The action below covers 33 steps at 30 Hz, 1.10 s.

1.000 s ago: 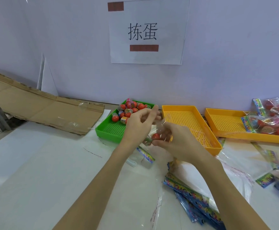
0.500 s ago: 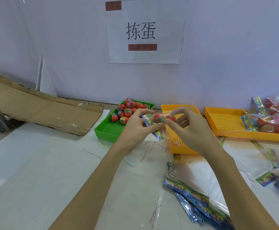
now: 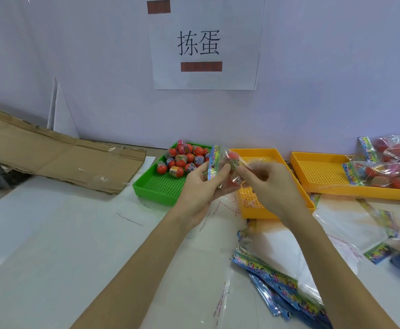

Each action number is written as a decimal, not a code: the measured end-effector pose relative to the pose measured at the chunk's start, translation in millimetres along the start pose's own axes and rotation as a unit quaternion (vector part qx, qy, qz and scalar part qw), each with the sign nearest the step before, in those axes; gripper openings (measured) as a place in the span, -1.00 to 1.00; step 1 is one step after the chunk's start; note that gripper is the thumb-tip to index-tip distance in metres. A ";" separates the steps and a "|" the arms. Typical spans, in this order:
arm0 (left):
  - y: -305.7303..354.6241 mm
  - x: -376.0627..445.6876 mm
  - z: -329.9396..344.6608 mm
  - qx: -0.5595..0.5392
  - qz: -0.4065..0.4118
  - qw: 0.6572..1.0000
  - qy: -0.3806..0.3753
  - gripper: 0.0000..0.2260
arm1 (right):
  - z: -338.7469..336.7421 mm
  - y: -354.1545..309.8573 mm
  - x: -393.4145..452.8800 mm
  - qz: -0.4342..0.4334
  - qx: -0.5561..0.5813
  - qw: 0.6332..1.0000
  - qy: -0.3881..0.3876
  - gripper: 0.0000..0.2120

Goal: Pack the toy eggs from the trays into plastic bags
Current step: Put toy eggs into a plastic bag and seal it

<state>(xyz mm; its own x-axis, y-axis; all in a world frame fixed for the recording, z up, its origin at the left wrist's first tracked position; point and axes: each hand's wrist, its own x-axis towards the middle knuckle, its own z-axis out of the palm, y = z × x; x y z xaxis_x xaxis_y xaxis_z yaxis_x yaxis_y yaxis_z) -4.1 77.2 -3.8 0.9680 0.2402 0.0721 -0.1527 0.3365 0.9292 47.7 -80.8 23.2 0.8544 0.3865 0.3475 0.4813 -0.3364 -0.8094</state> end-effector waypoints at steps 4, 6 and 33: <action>-0.4 1.4 1.0 -0.011 -0.001 1.000 0.000 -0.75 | 2.2 -0.4 -0.3 0.077 0.117 0.989 0.040 -0.95; 0.2 0.6 0.4 0.010 -0.001 1.000 -0.011 -0.70 | 0.7 -1.1 -1.2 0.096 0.137 0.986 0.025 -0.91; 5.2 -2.3 11.8 -0.056 -0.060 0.994 0.079 -0.58 | 3.9 -3.1 0.5 -0.035 -0.089 0.995 0.028 -0.86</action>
<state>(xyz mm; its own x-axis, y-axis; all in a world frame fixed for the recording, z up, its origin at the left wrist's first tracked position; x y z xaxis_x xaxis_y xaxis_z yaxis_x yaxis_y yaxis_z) -4.8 67.7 5.2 0.9386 0.3295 -0.1021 -0.0686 0.4683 0.8809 45.9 -76.3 24.0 0.8245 0.3679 0.4300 0.5631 -0.4584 -0.6876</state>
